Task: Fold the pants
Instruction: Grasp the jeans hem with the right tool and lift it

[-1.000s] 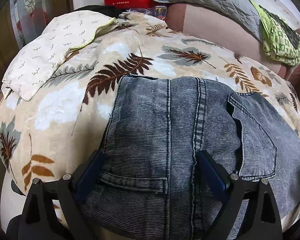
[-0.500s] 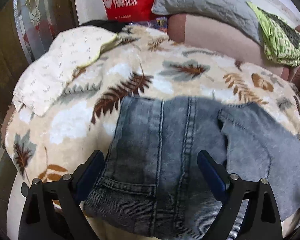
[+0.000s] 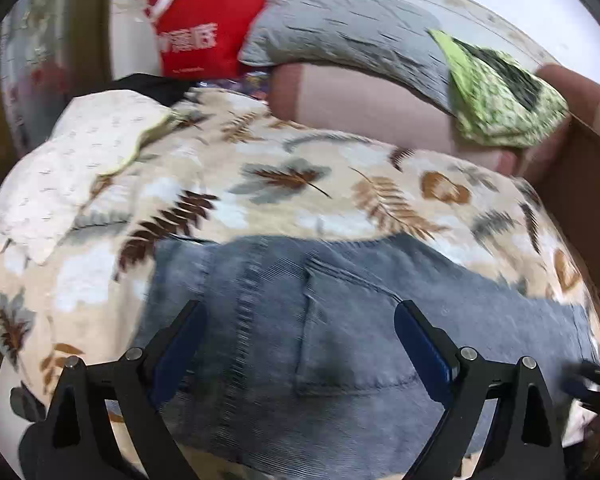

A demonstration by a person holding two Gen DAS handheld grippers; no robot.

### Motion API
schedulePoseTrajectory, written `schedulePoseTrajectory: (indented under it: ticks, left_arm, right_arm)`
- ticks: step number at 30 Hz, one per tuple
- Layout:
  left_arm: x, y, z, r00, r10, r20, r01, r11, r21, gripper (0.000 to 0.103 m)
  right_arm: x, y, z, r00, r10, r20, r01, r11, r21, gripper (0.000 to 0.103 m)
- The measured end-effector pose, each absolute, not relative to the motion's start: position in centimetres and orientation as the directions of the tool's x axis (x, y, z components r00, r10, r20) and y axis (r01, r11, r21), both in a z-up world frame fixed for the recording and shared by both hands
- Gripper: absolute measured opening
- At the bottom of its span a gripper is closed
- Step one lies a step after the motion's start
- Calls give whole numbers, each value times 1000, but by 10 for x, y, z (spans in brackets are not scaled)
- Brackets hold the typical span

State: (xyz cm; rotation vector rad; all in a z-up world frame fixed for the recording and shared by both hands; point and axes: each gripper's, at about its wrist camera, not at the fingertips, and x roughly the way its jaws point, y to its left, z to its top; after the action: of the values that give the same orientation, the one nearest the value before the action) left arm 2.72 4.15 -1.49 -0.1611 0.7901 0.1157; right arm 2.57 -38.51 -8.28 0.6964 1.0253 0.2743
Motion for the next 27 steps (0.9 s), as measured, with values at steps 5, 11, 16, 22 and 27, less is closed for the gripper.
schedulePoseTrajectory:
  ticks: [5,11,16,22,27]
  left_arm:
    - [24,29,-32,668,-37,-744,-118,981,-154,95]
    - [18,7,-25,670,-97,-736,-46,984,-172,95]
    - [23,-21,-22,658,-128,-742,9,987,-162,95]
    - [36,-67,-16,644,-156,-749,85,987,-134,95]
    - [54,-108,-21,596,-196,-779,121,981,-155,95]
  right_arm:
    - [32,-382,-75,491,508,-708,141,755,640,87]
    - [-17,-412,-40,608,506,-612,168,671,722,87]
    - [-47,-470,-75,611,463,-642,376,544,750,87]
    - [-40,-516,-91,681,420,-600,444,415,794,87]
    - [-25,-527,-115,665,439,-605,508,328,796,88]
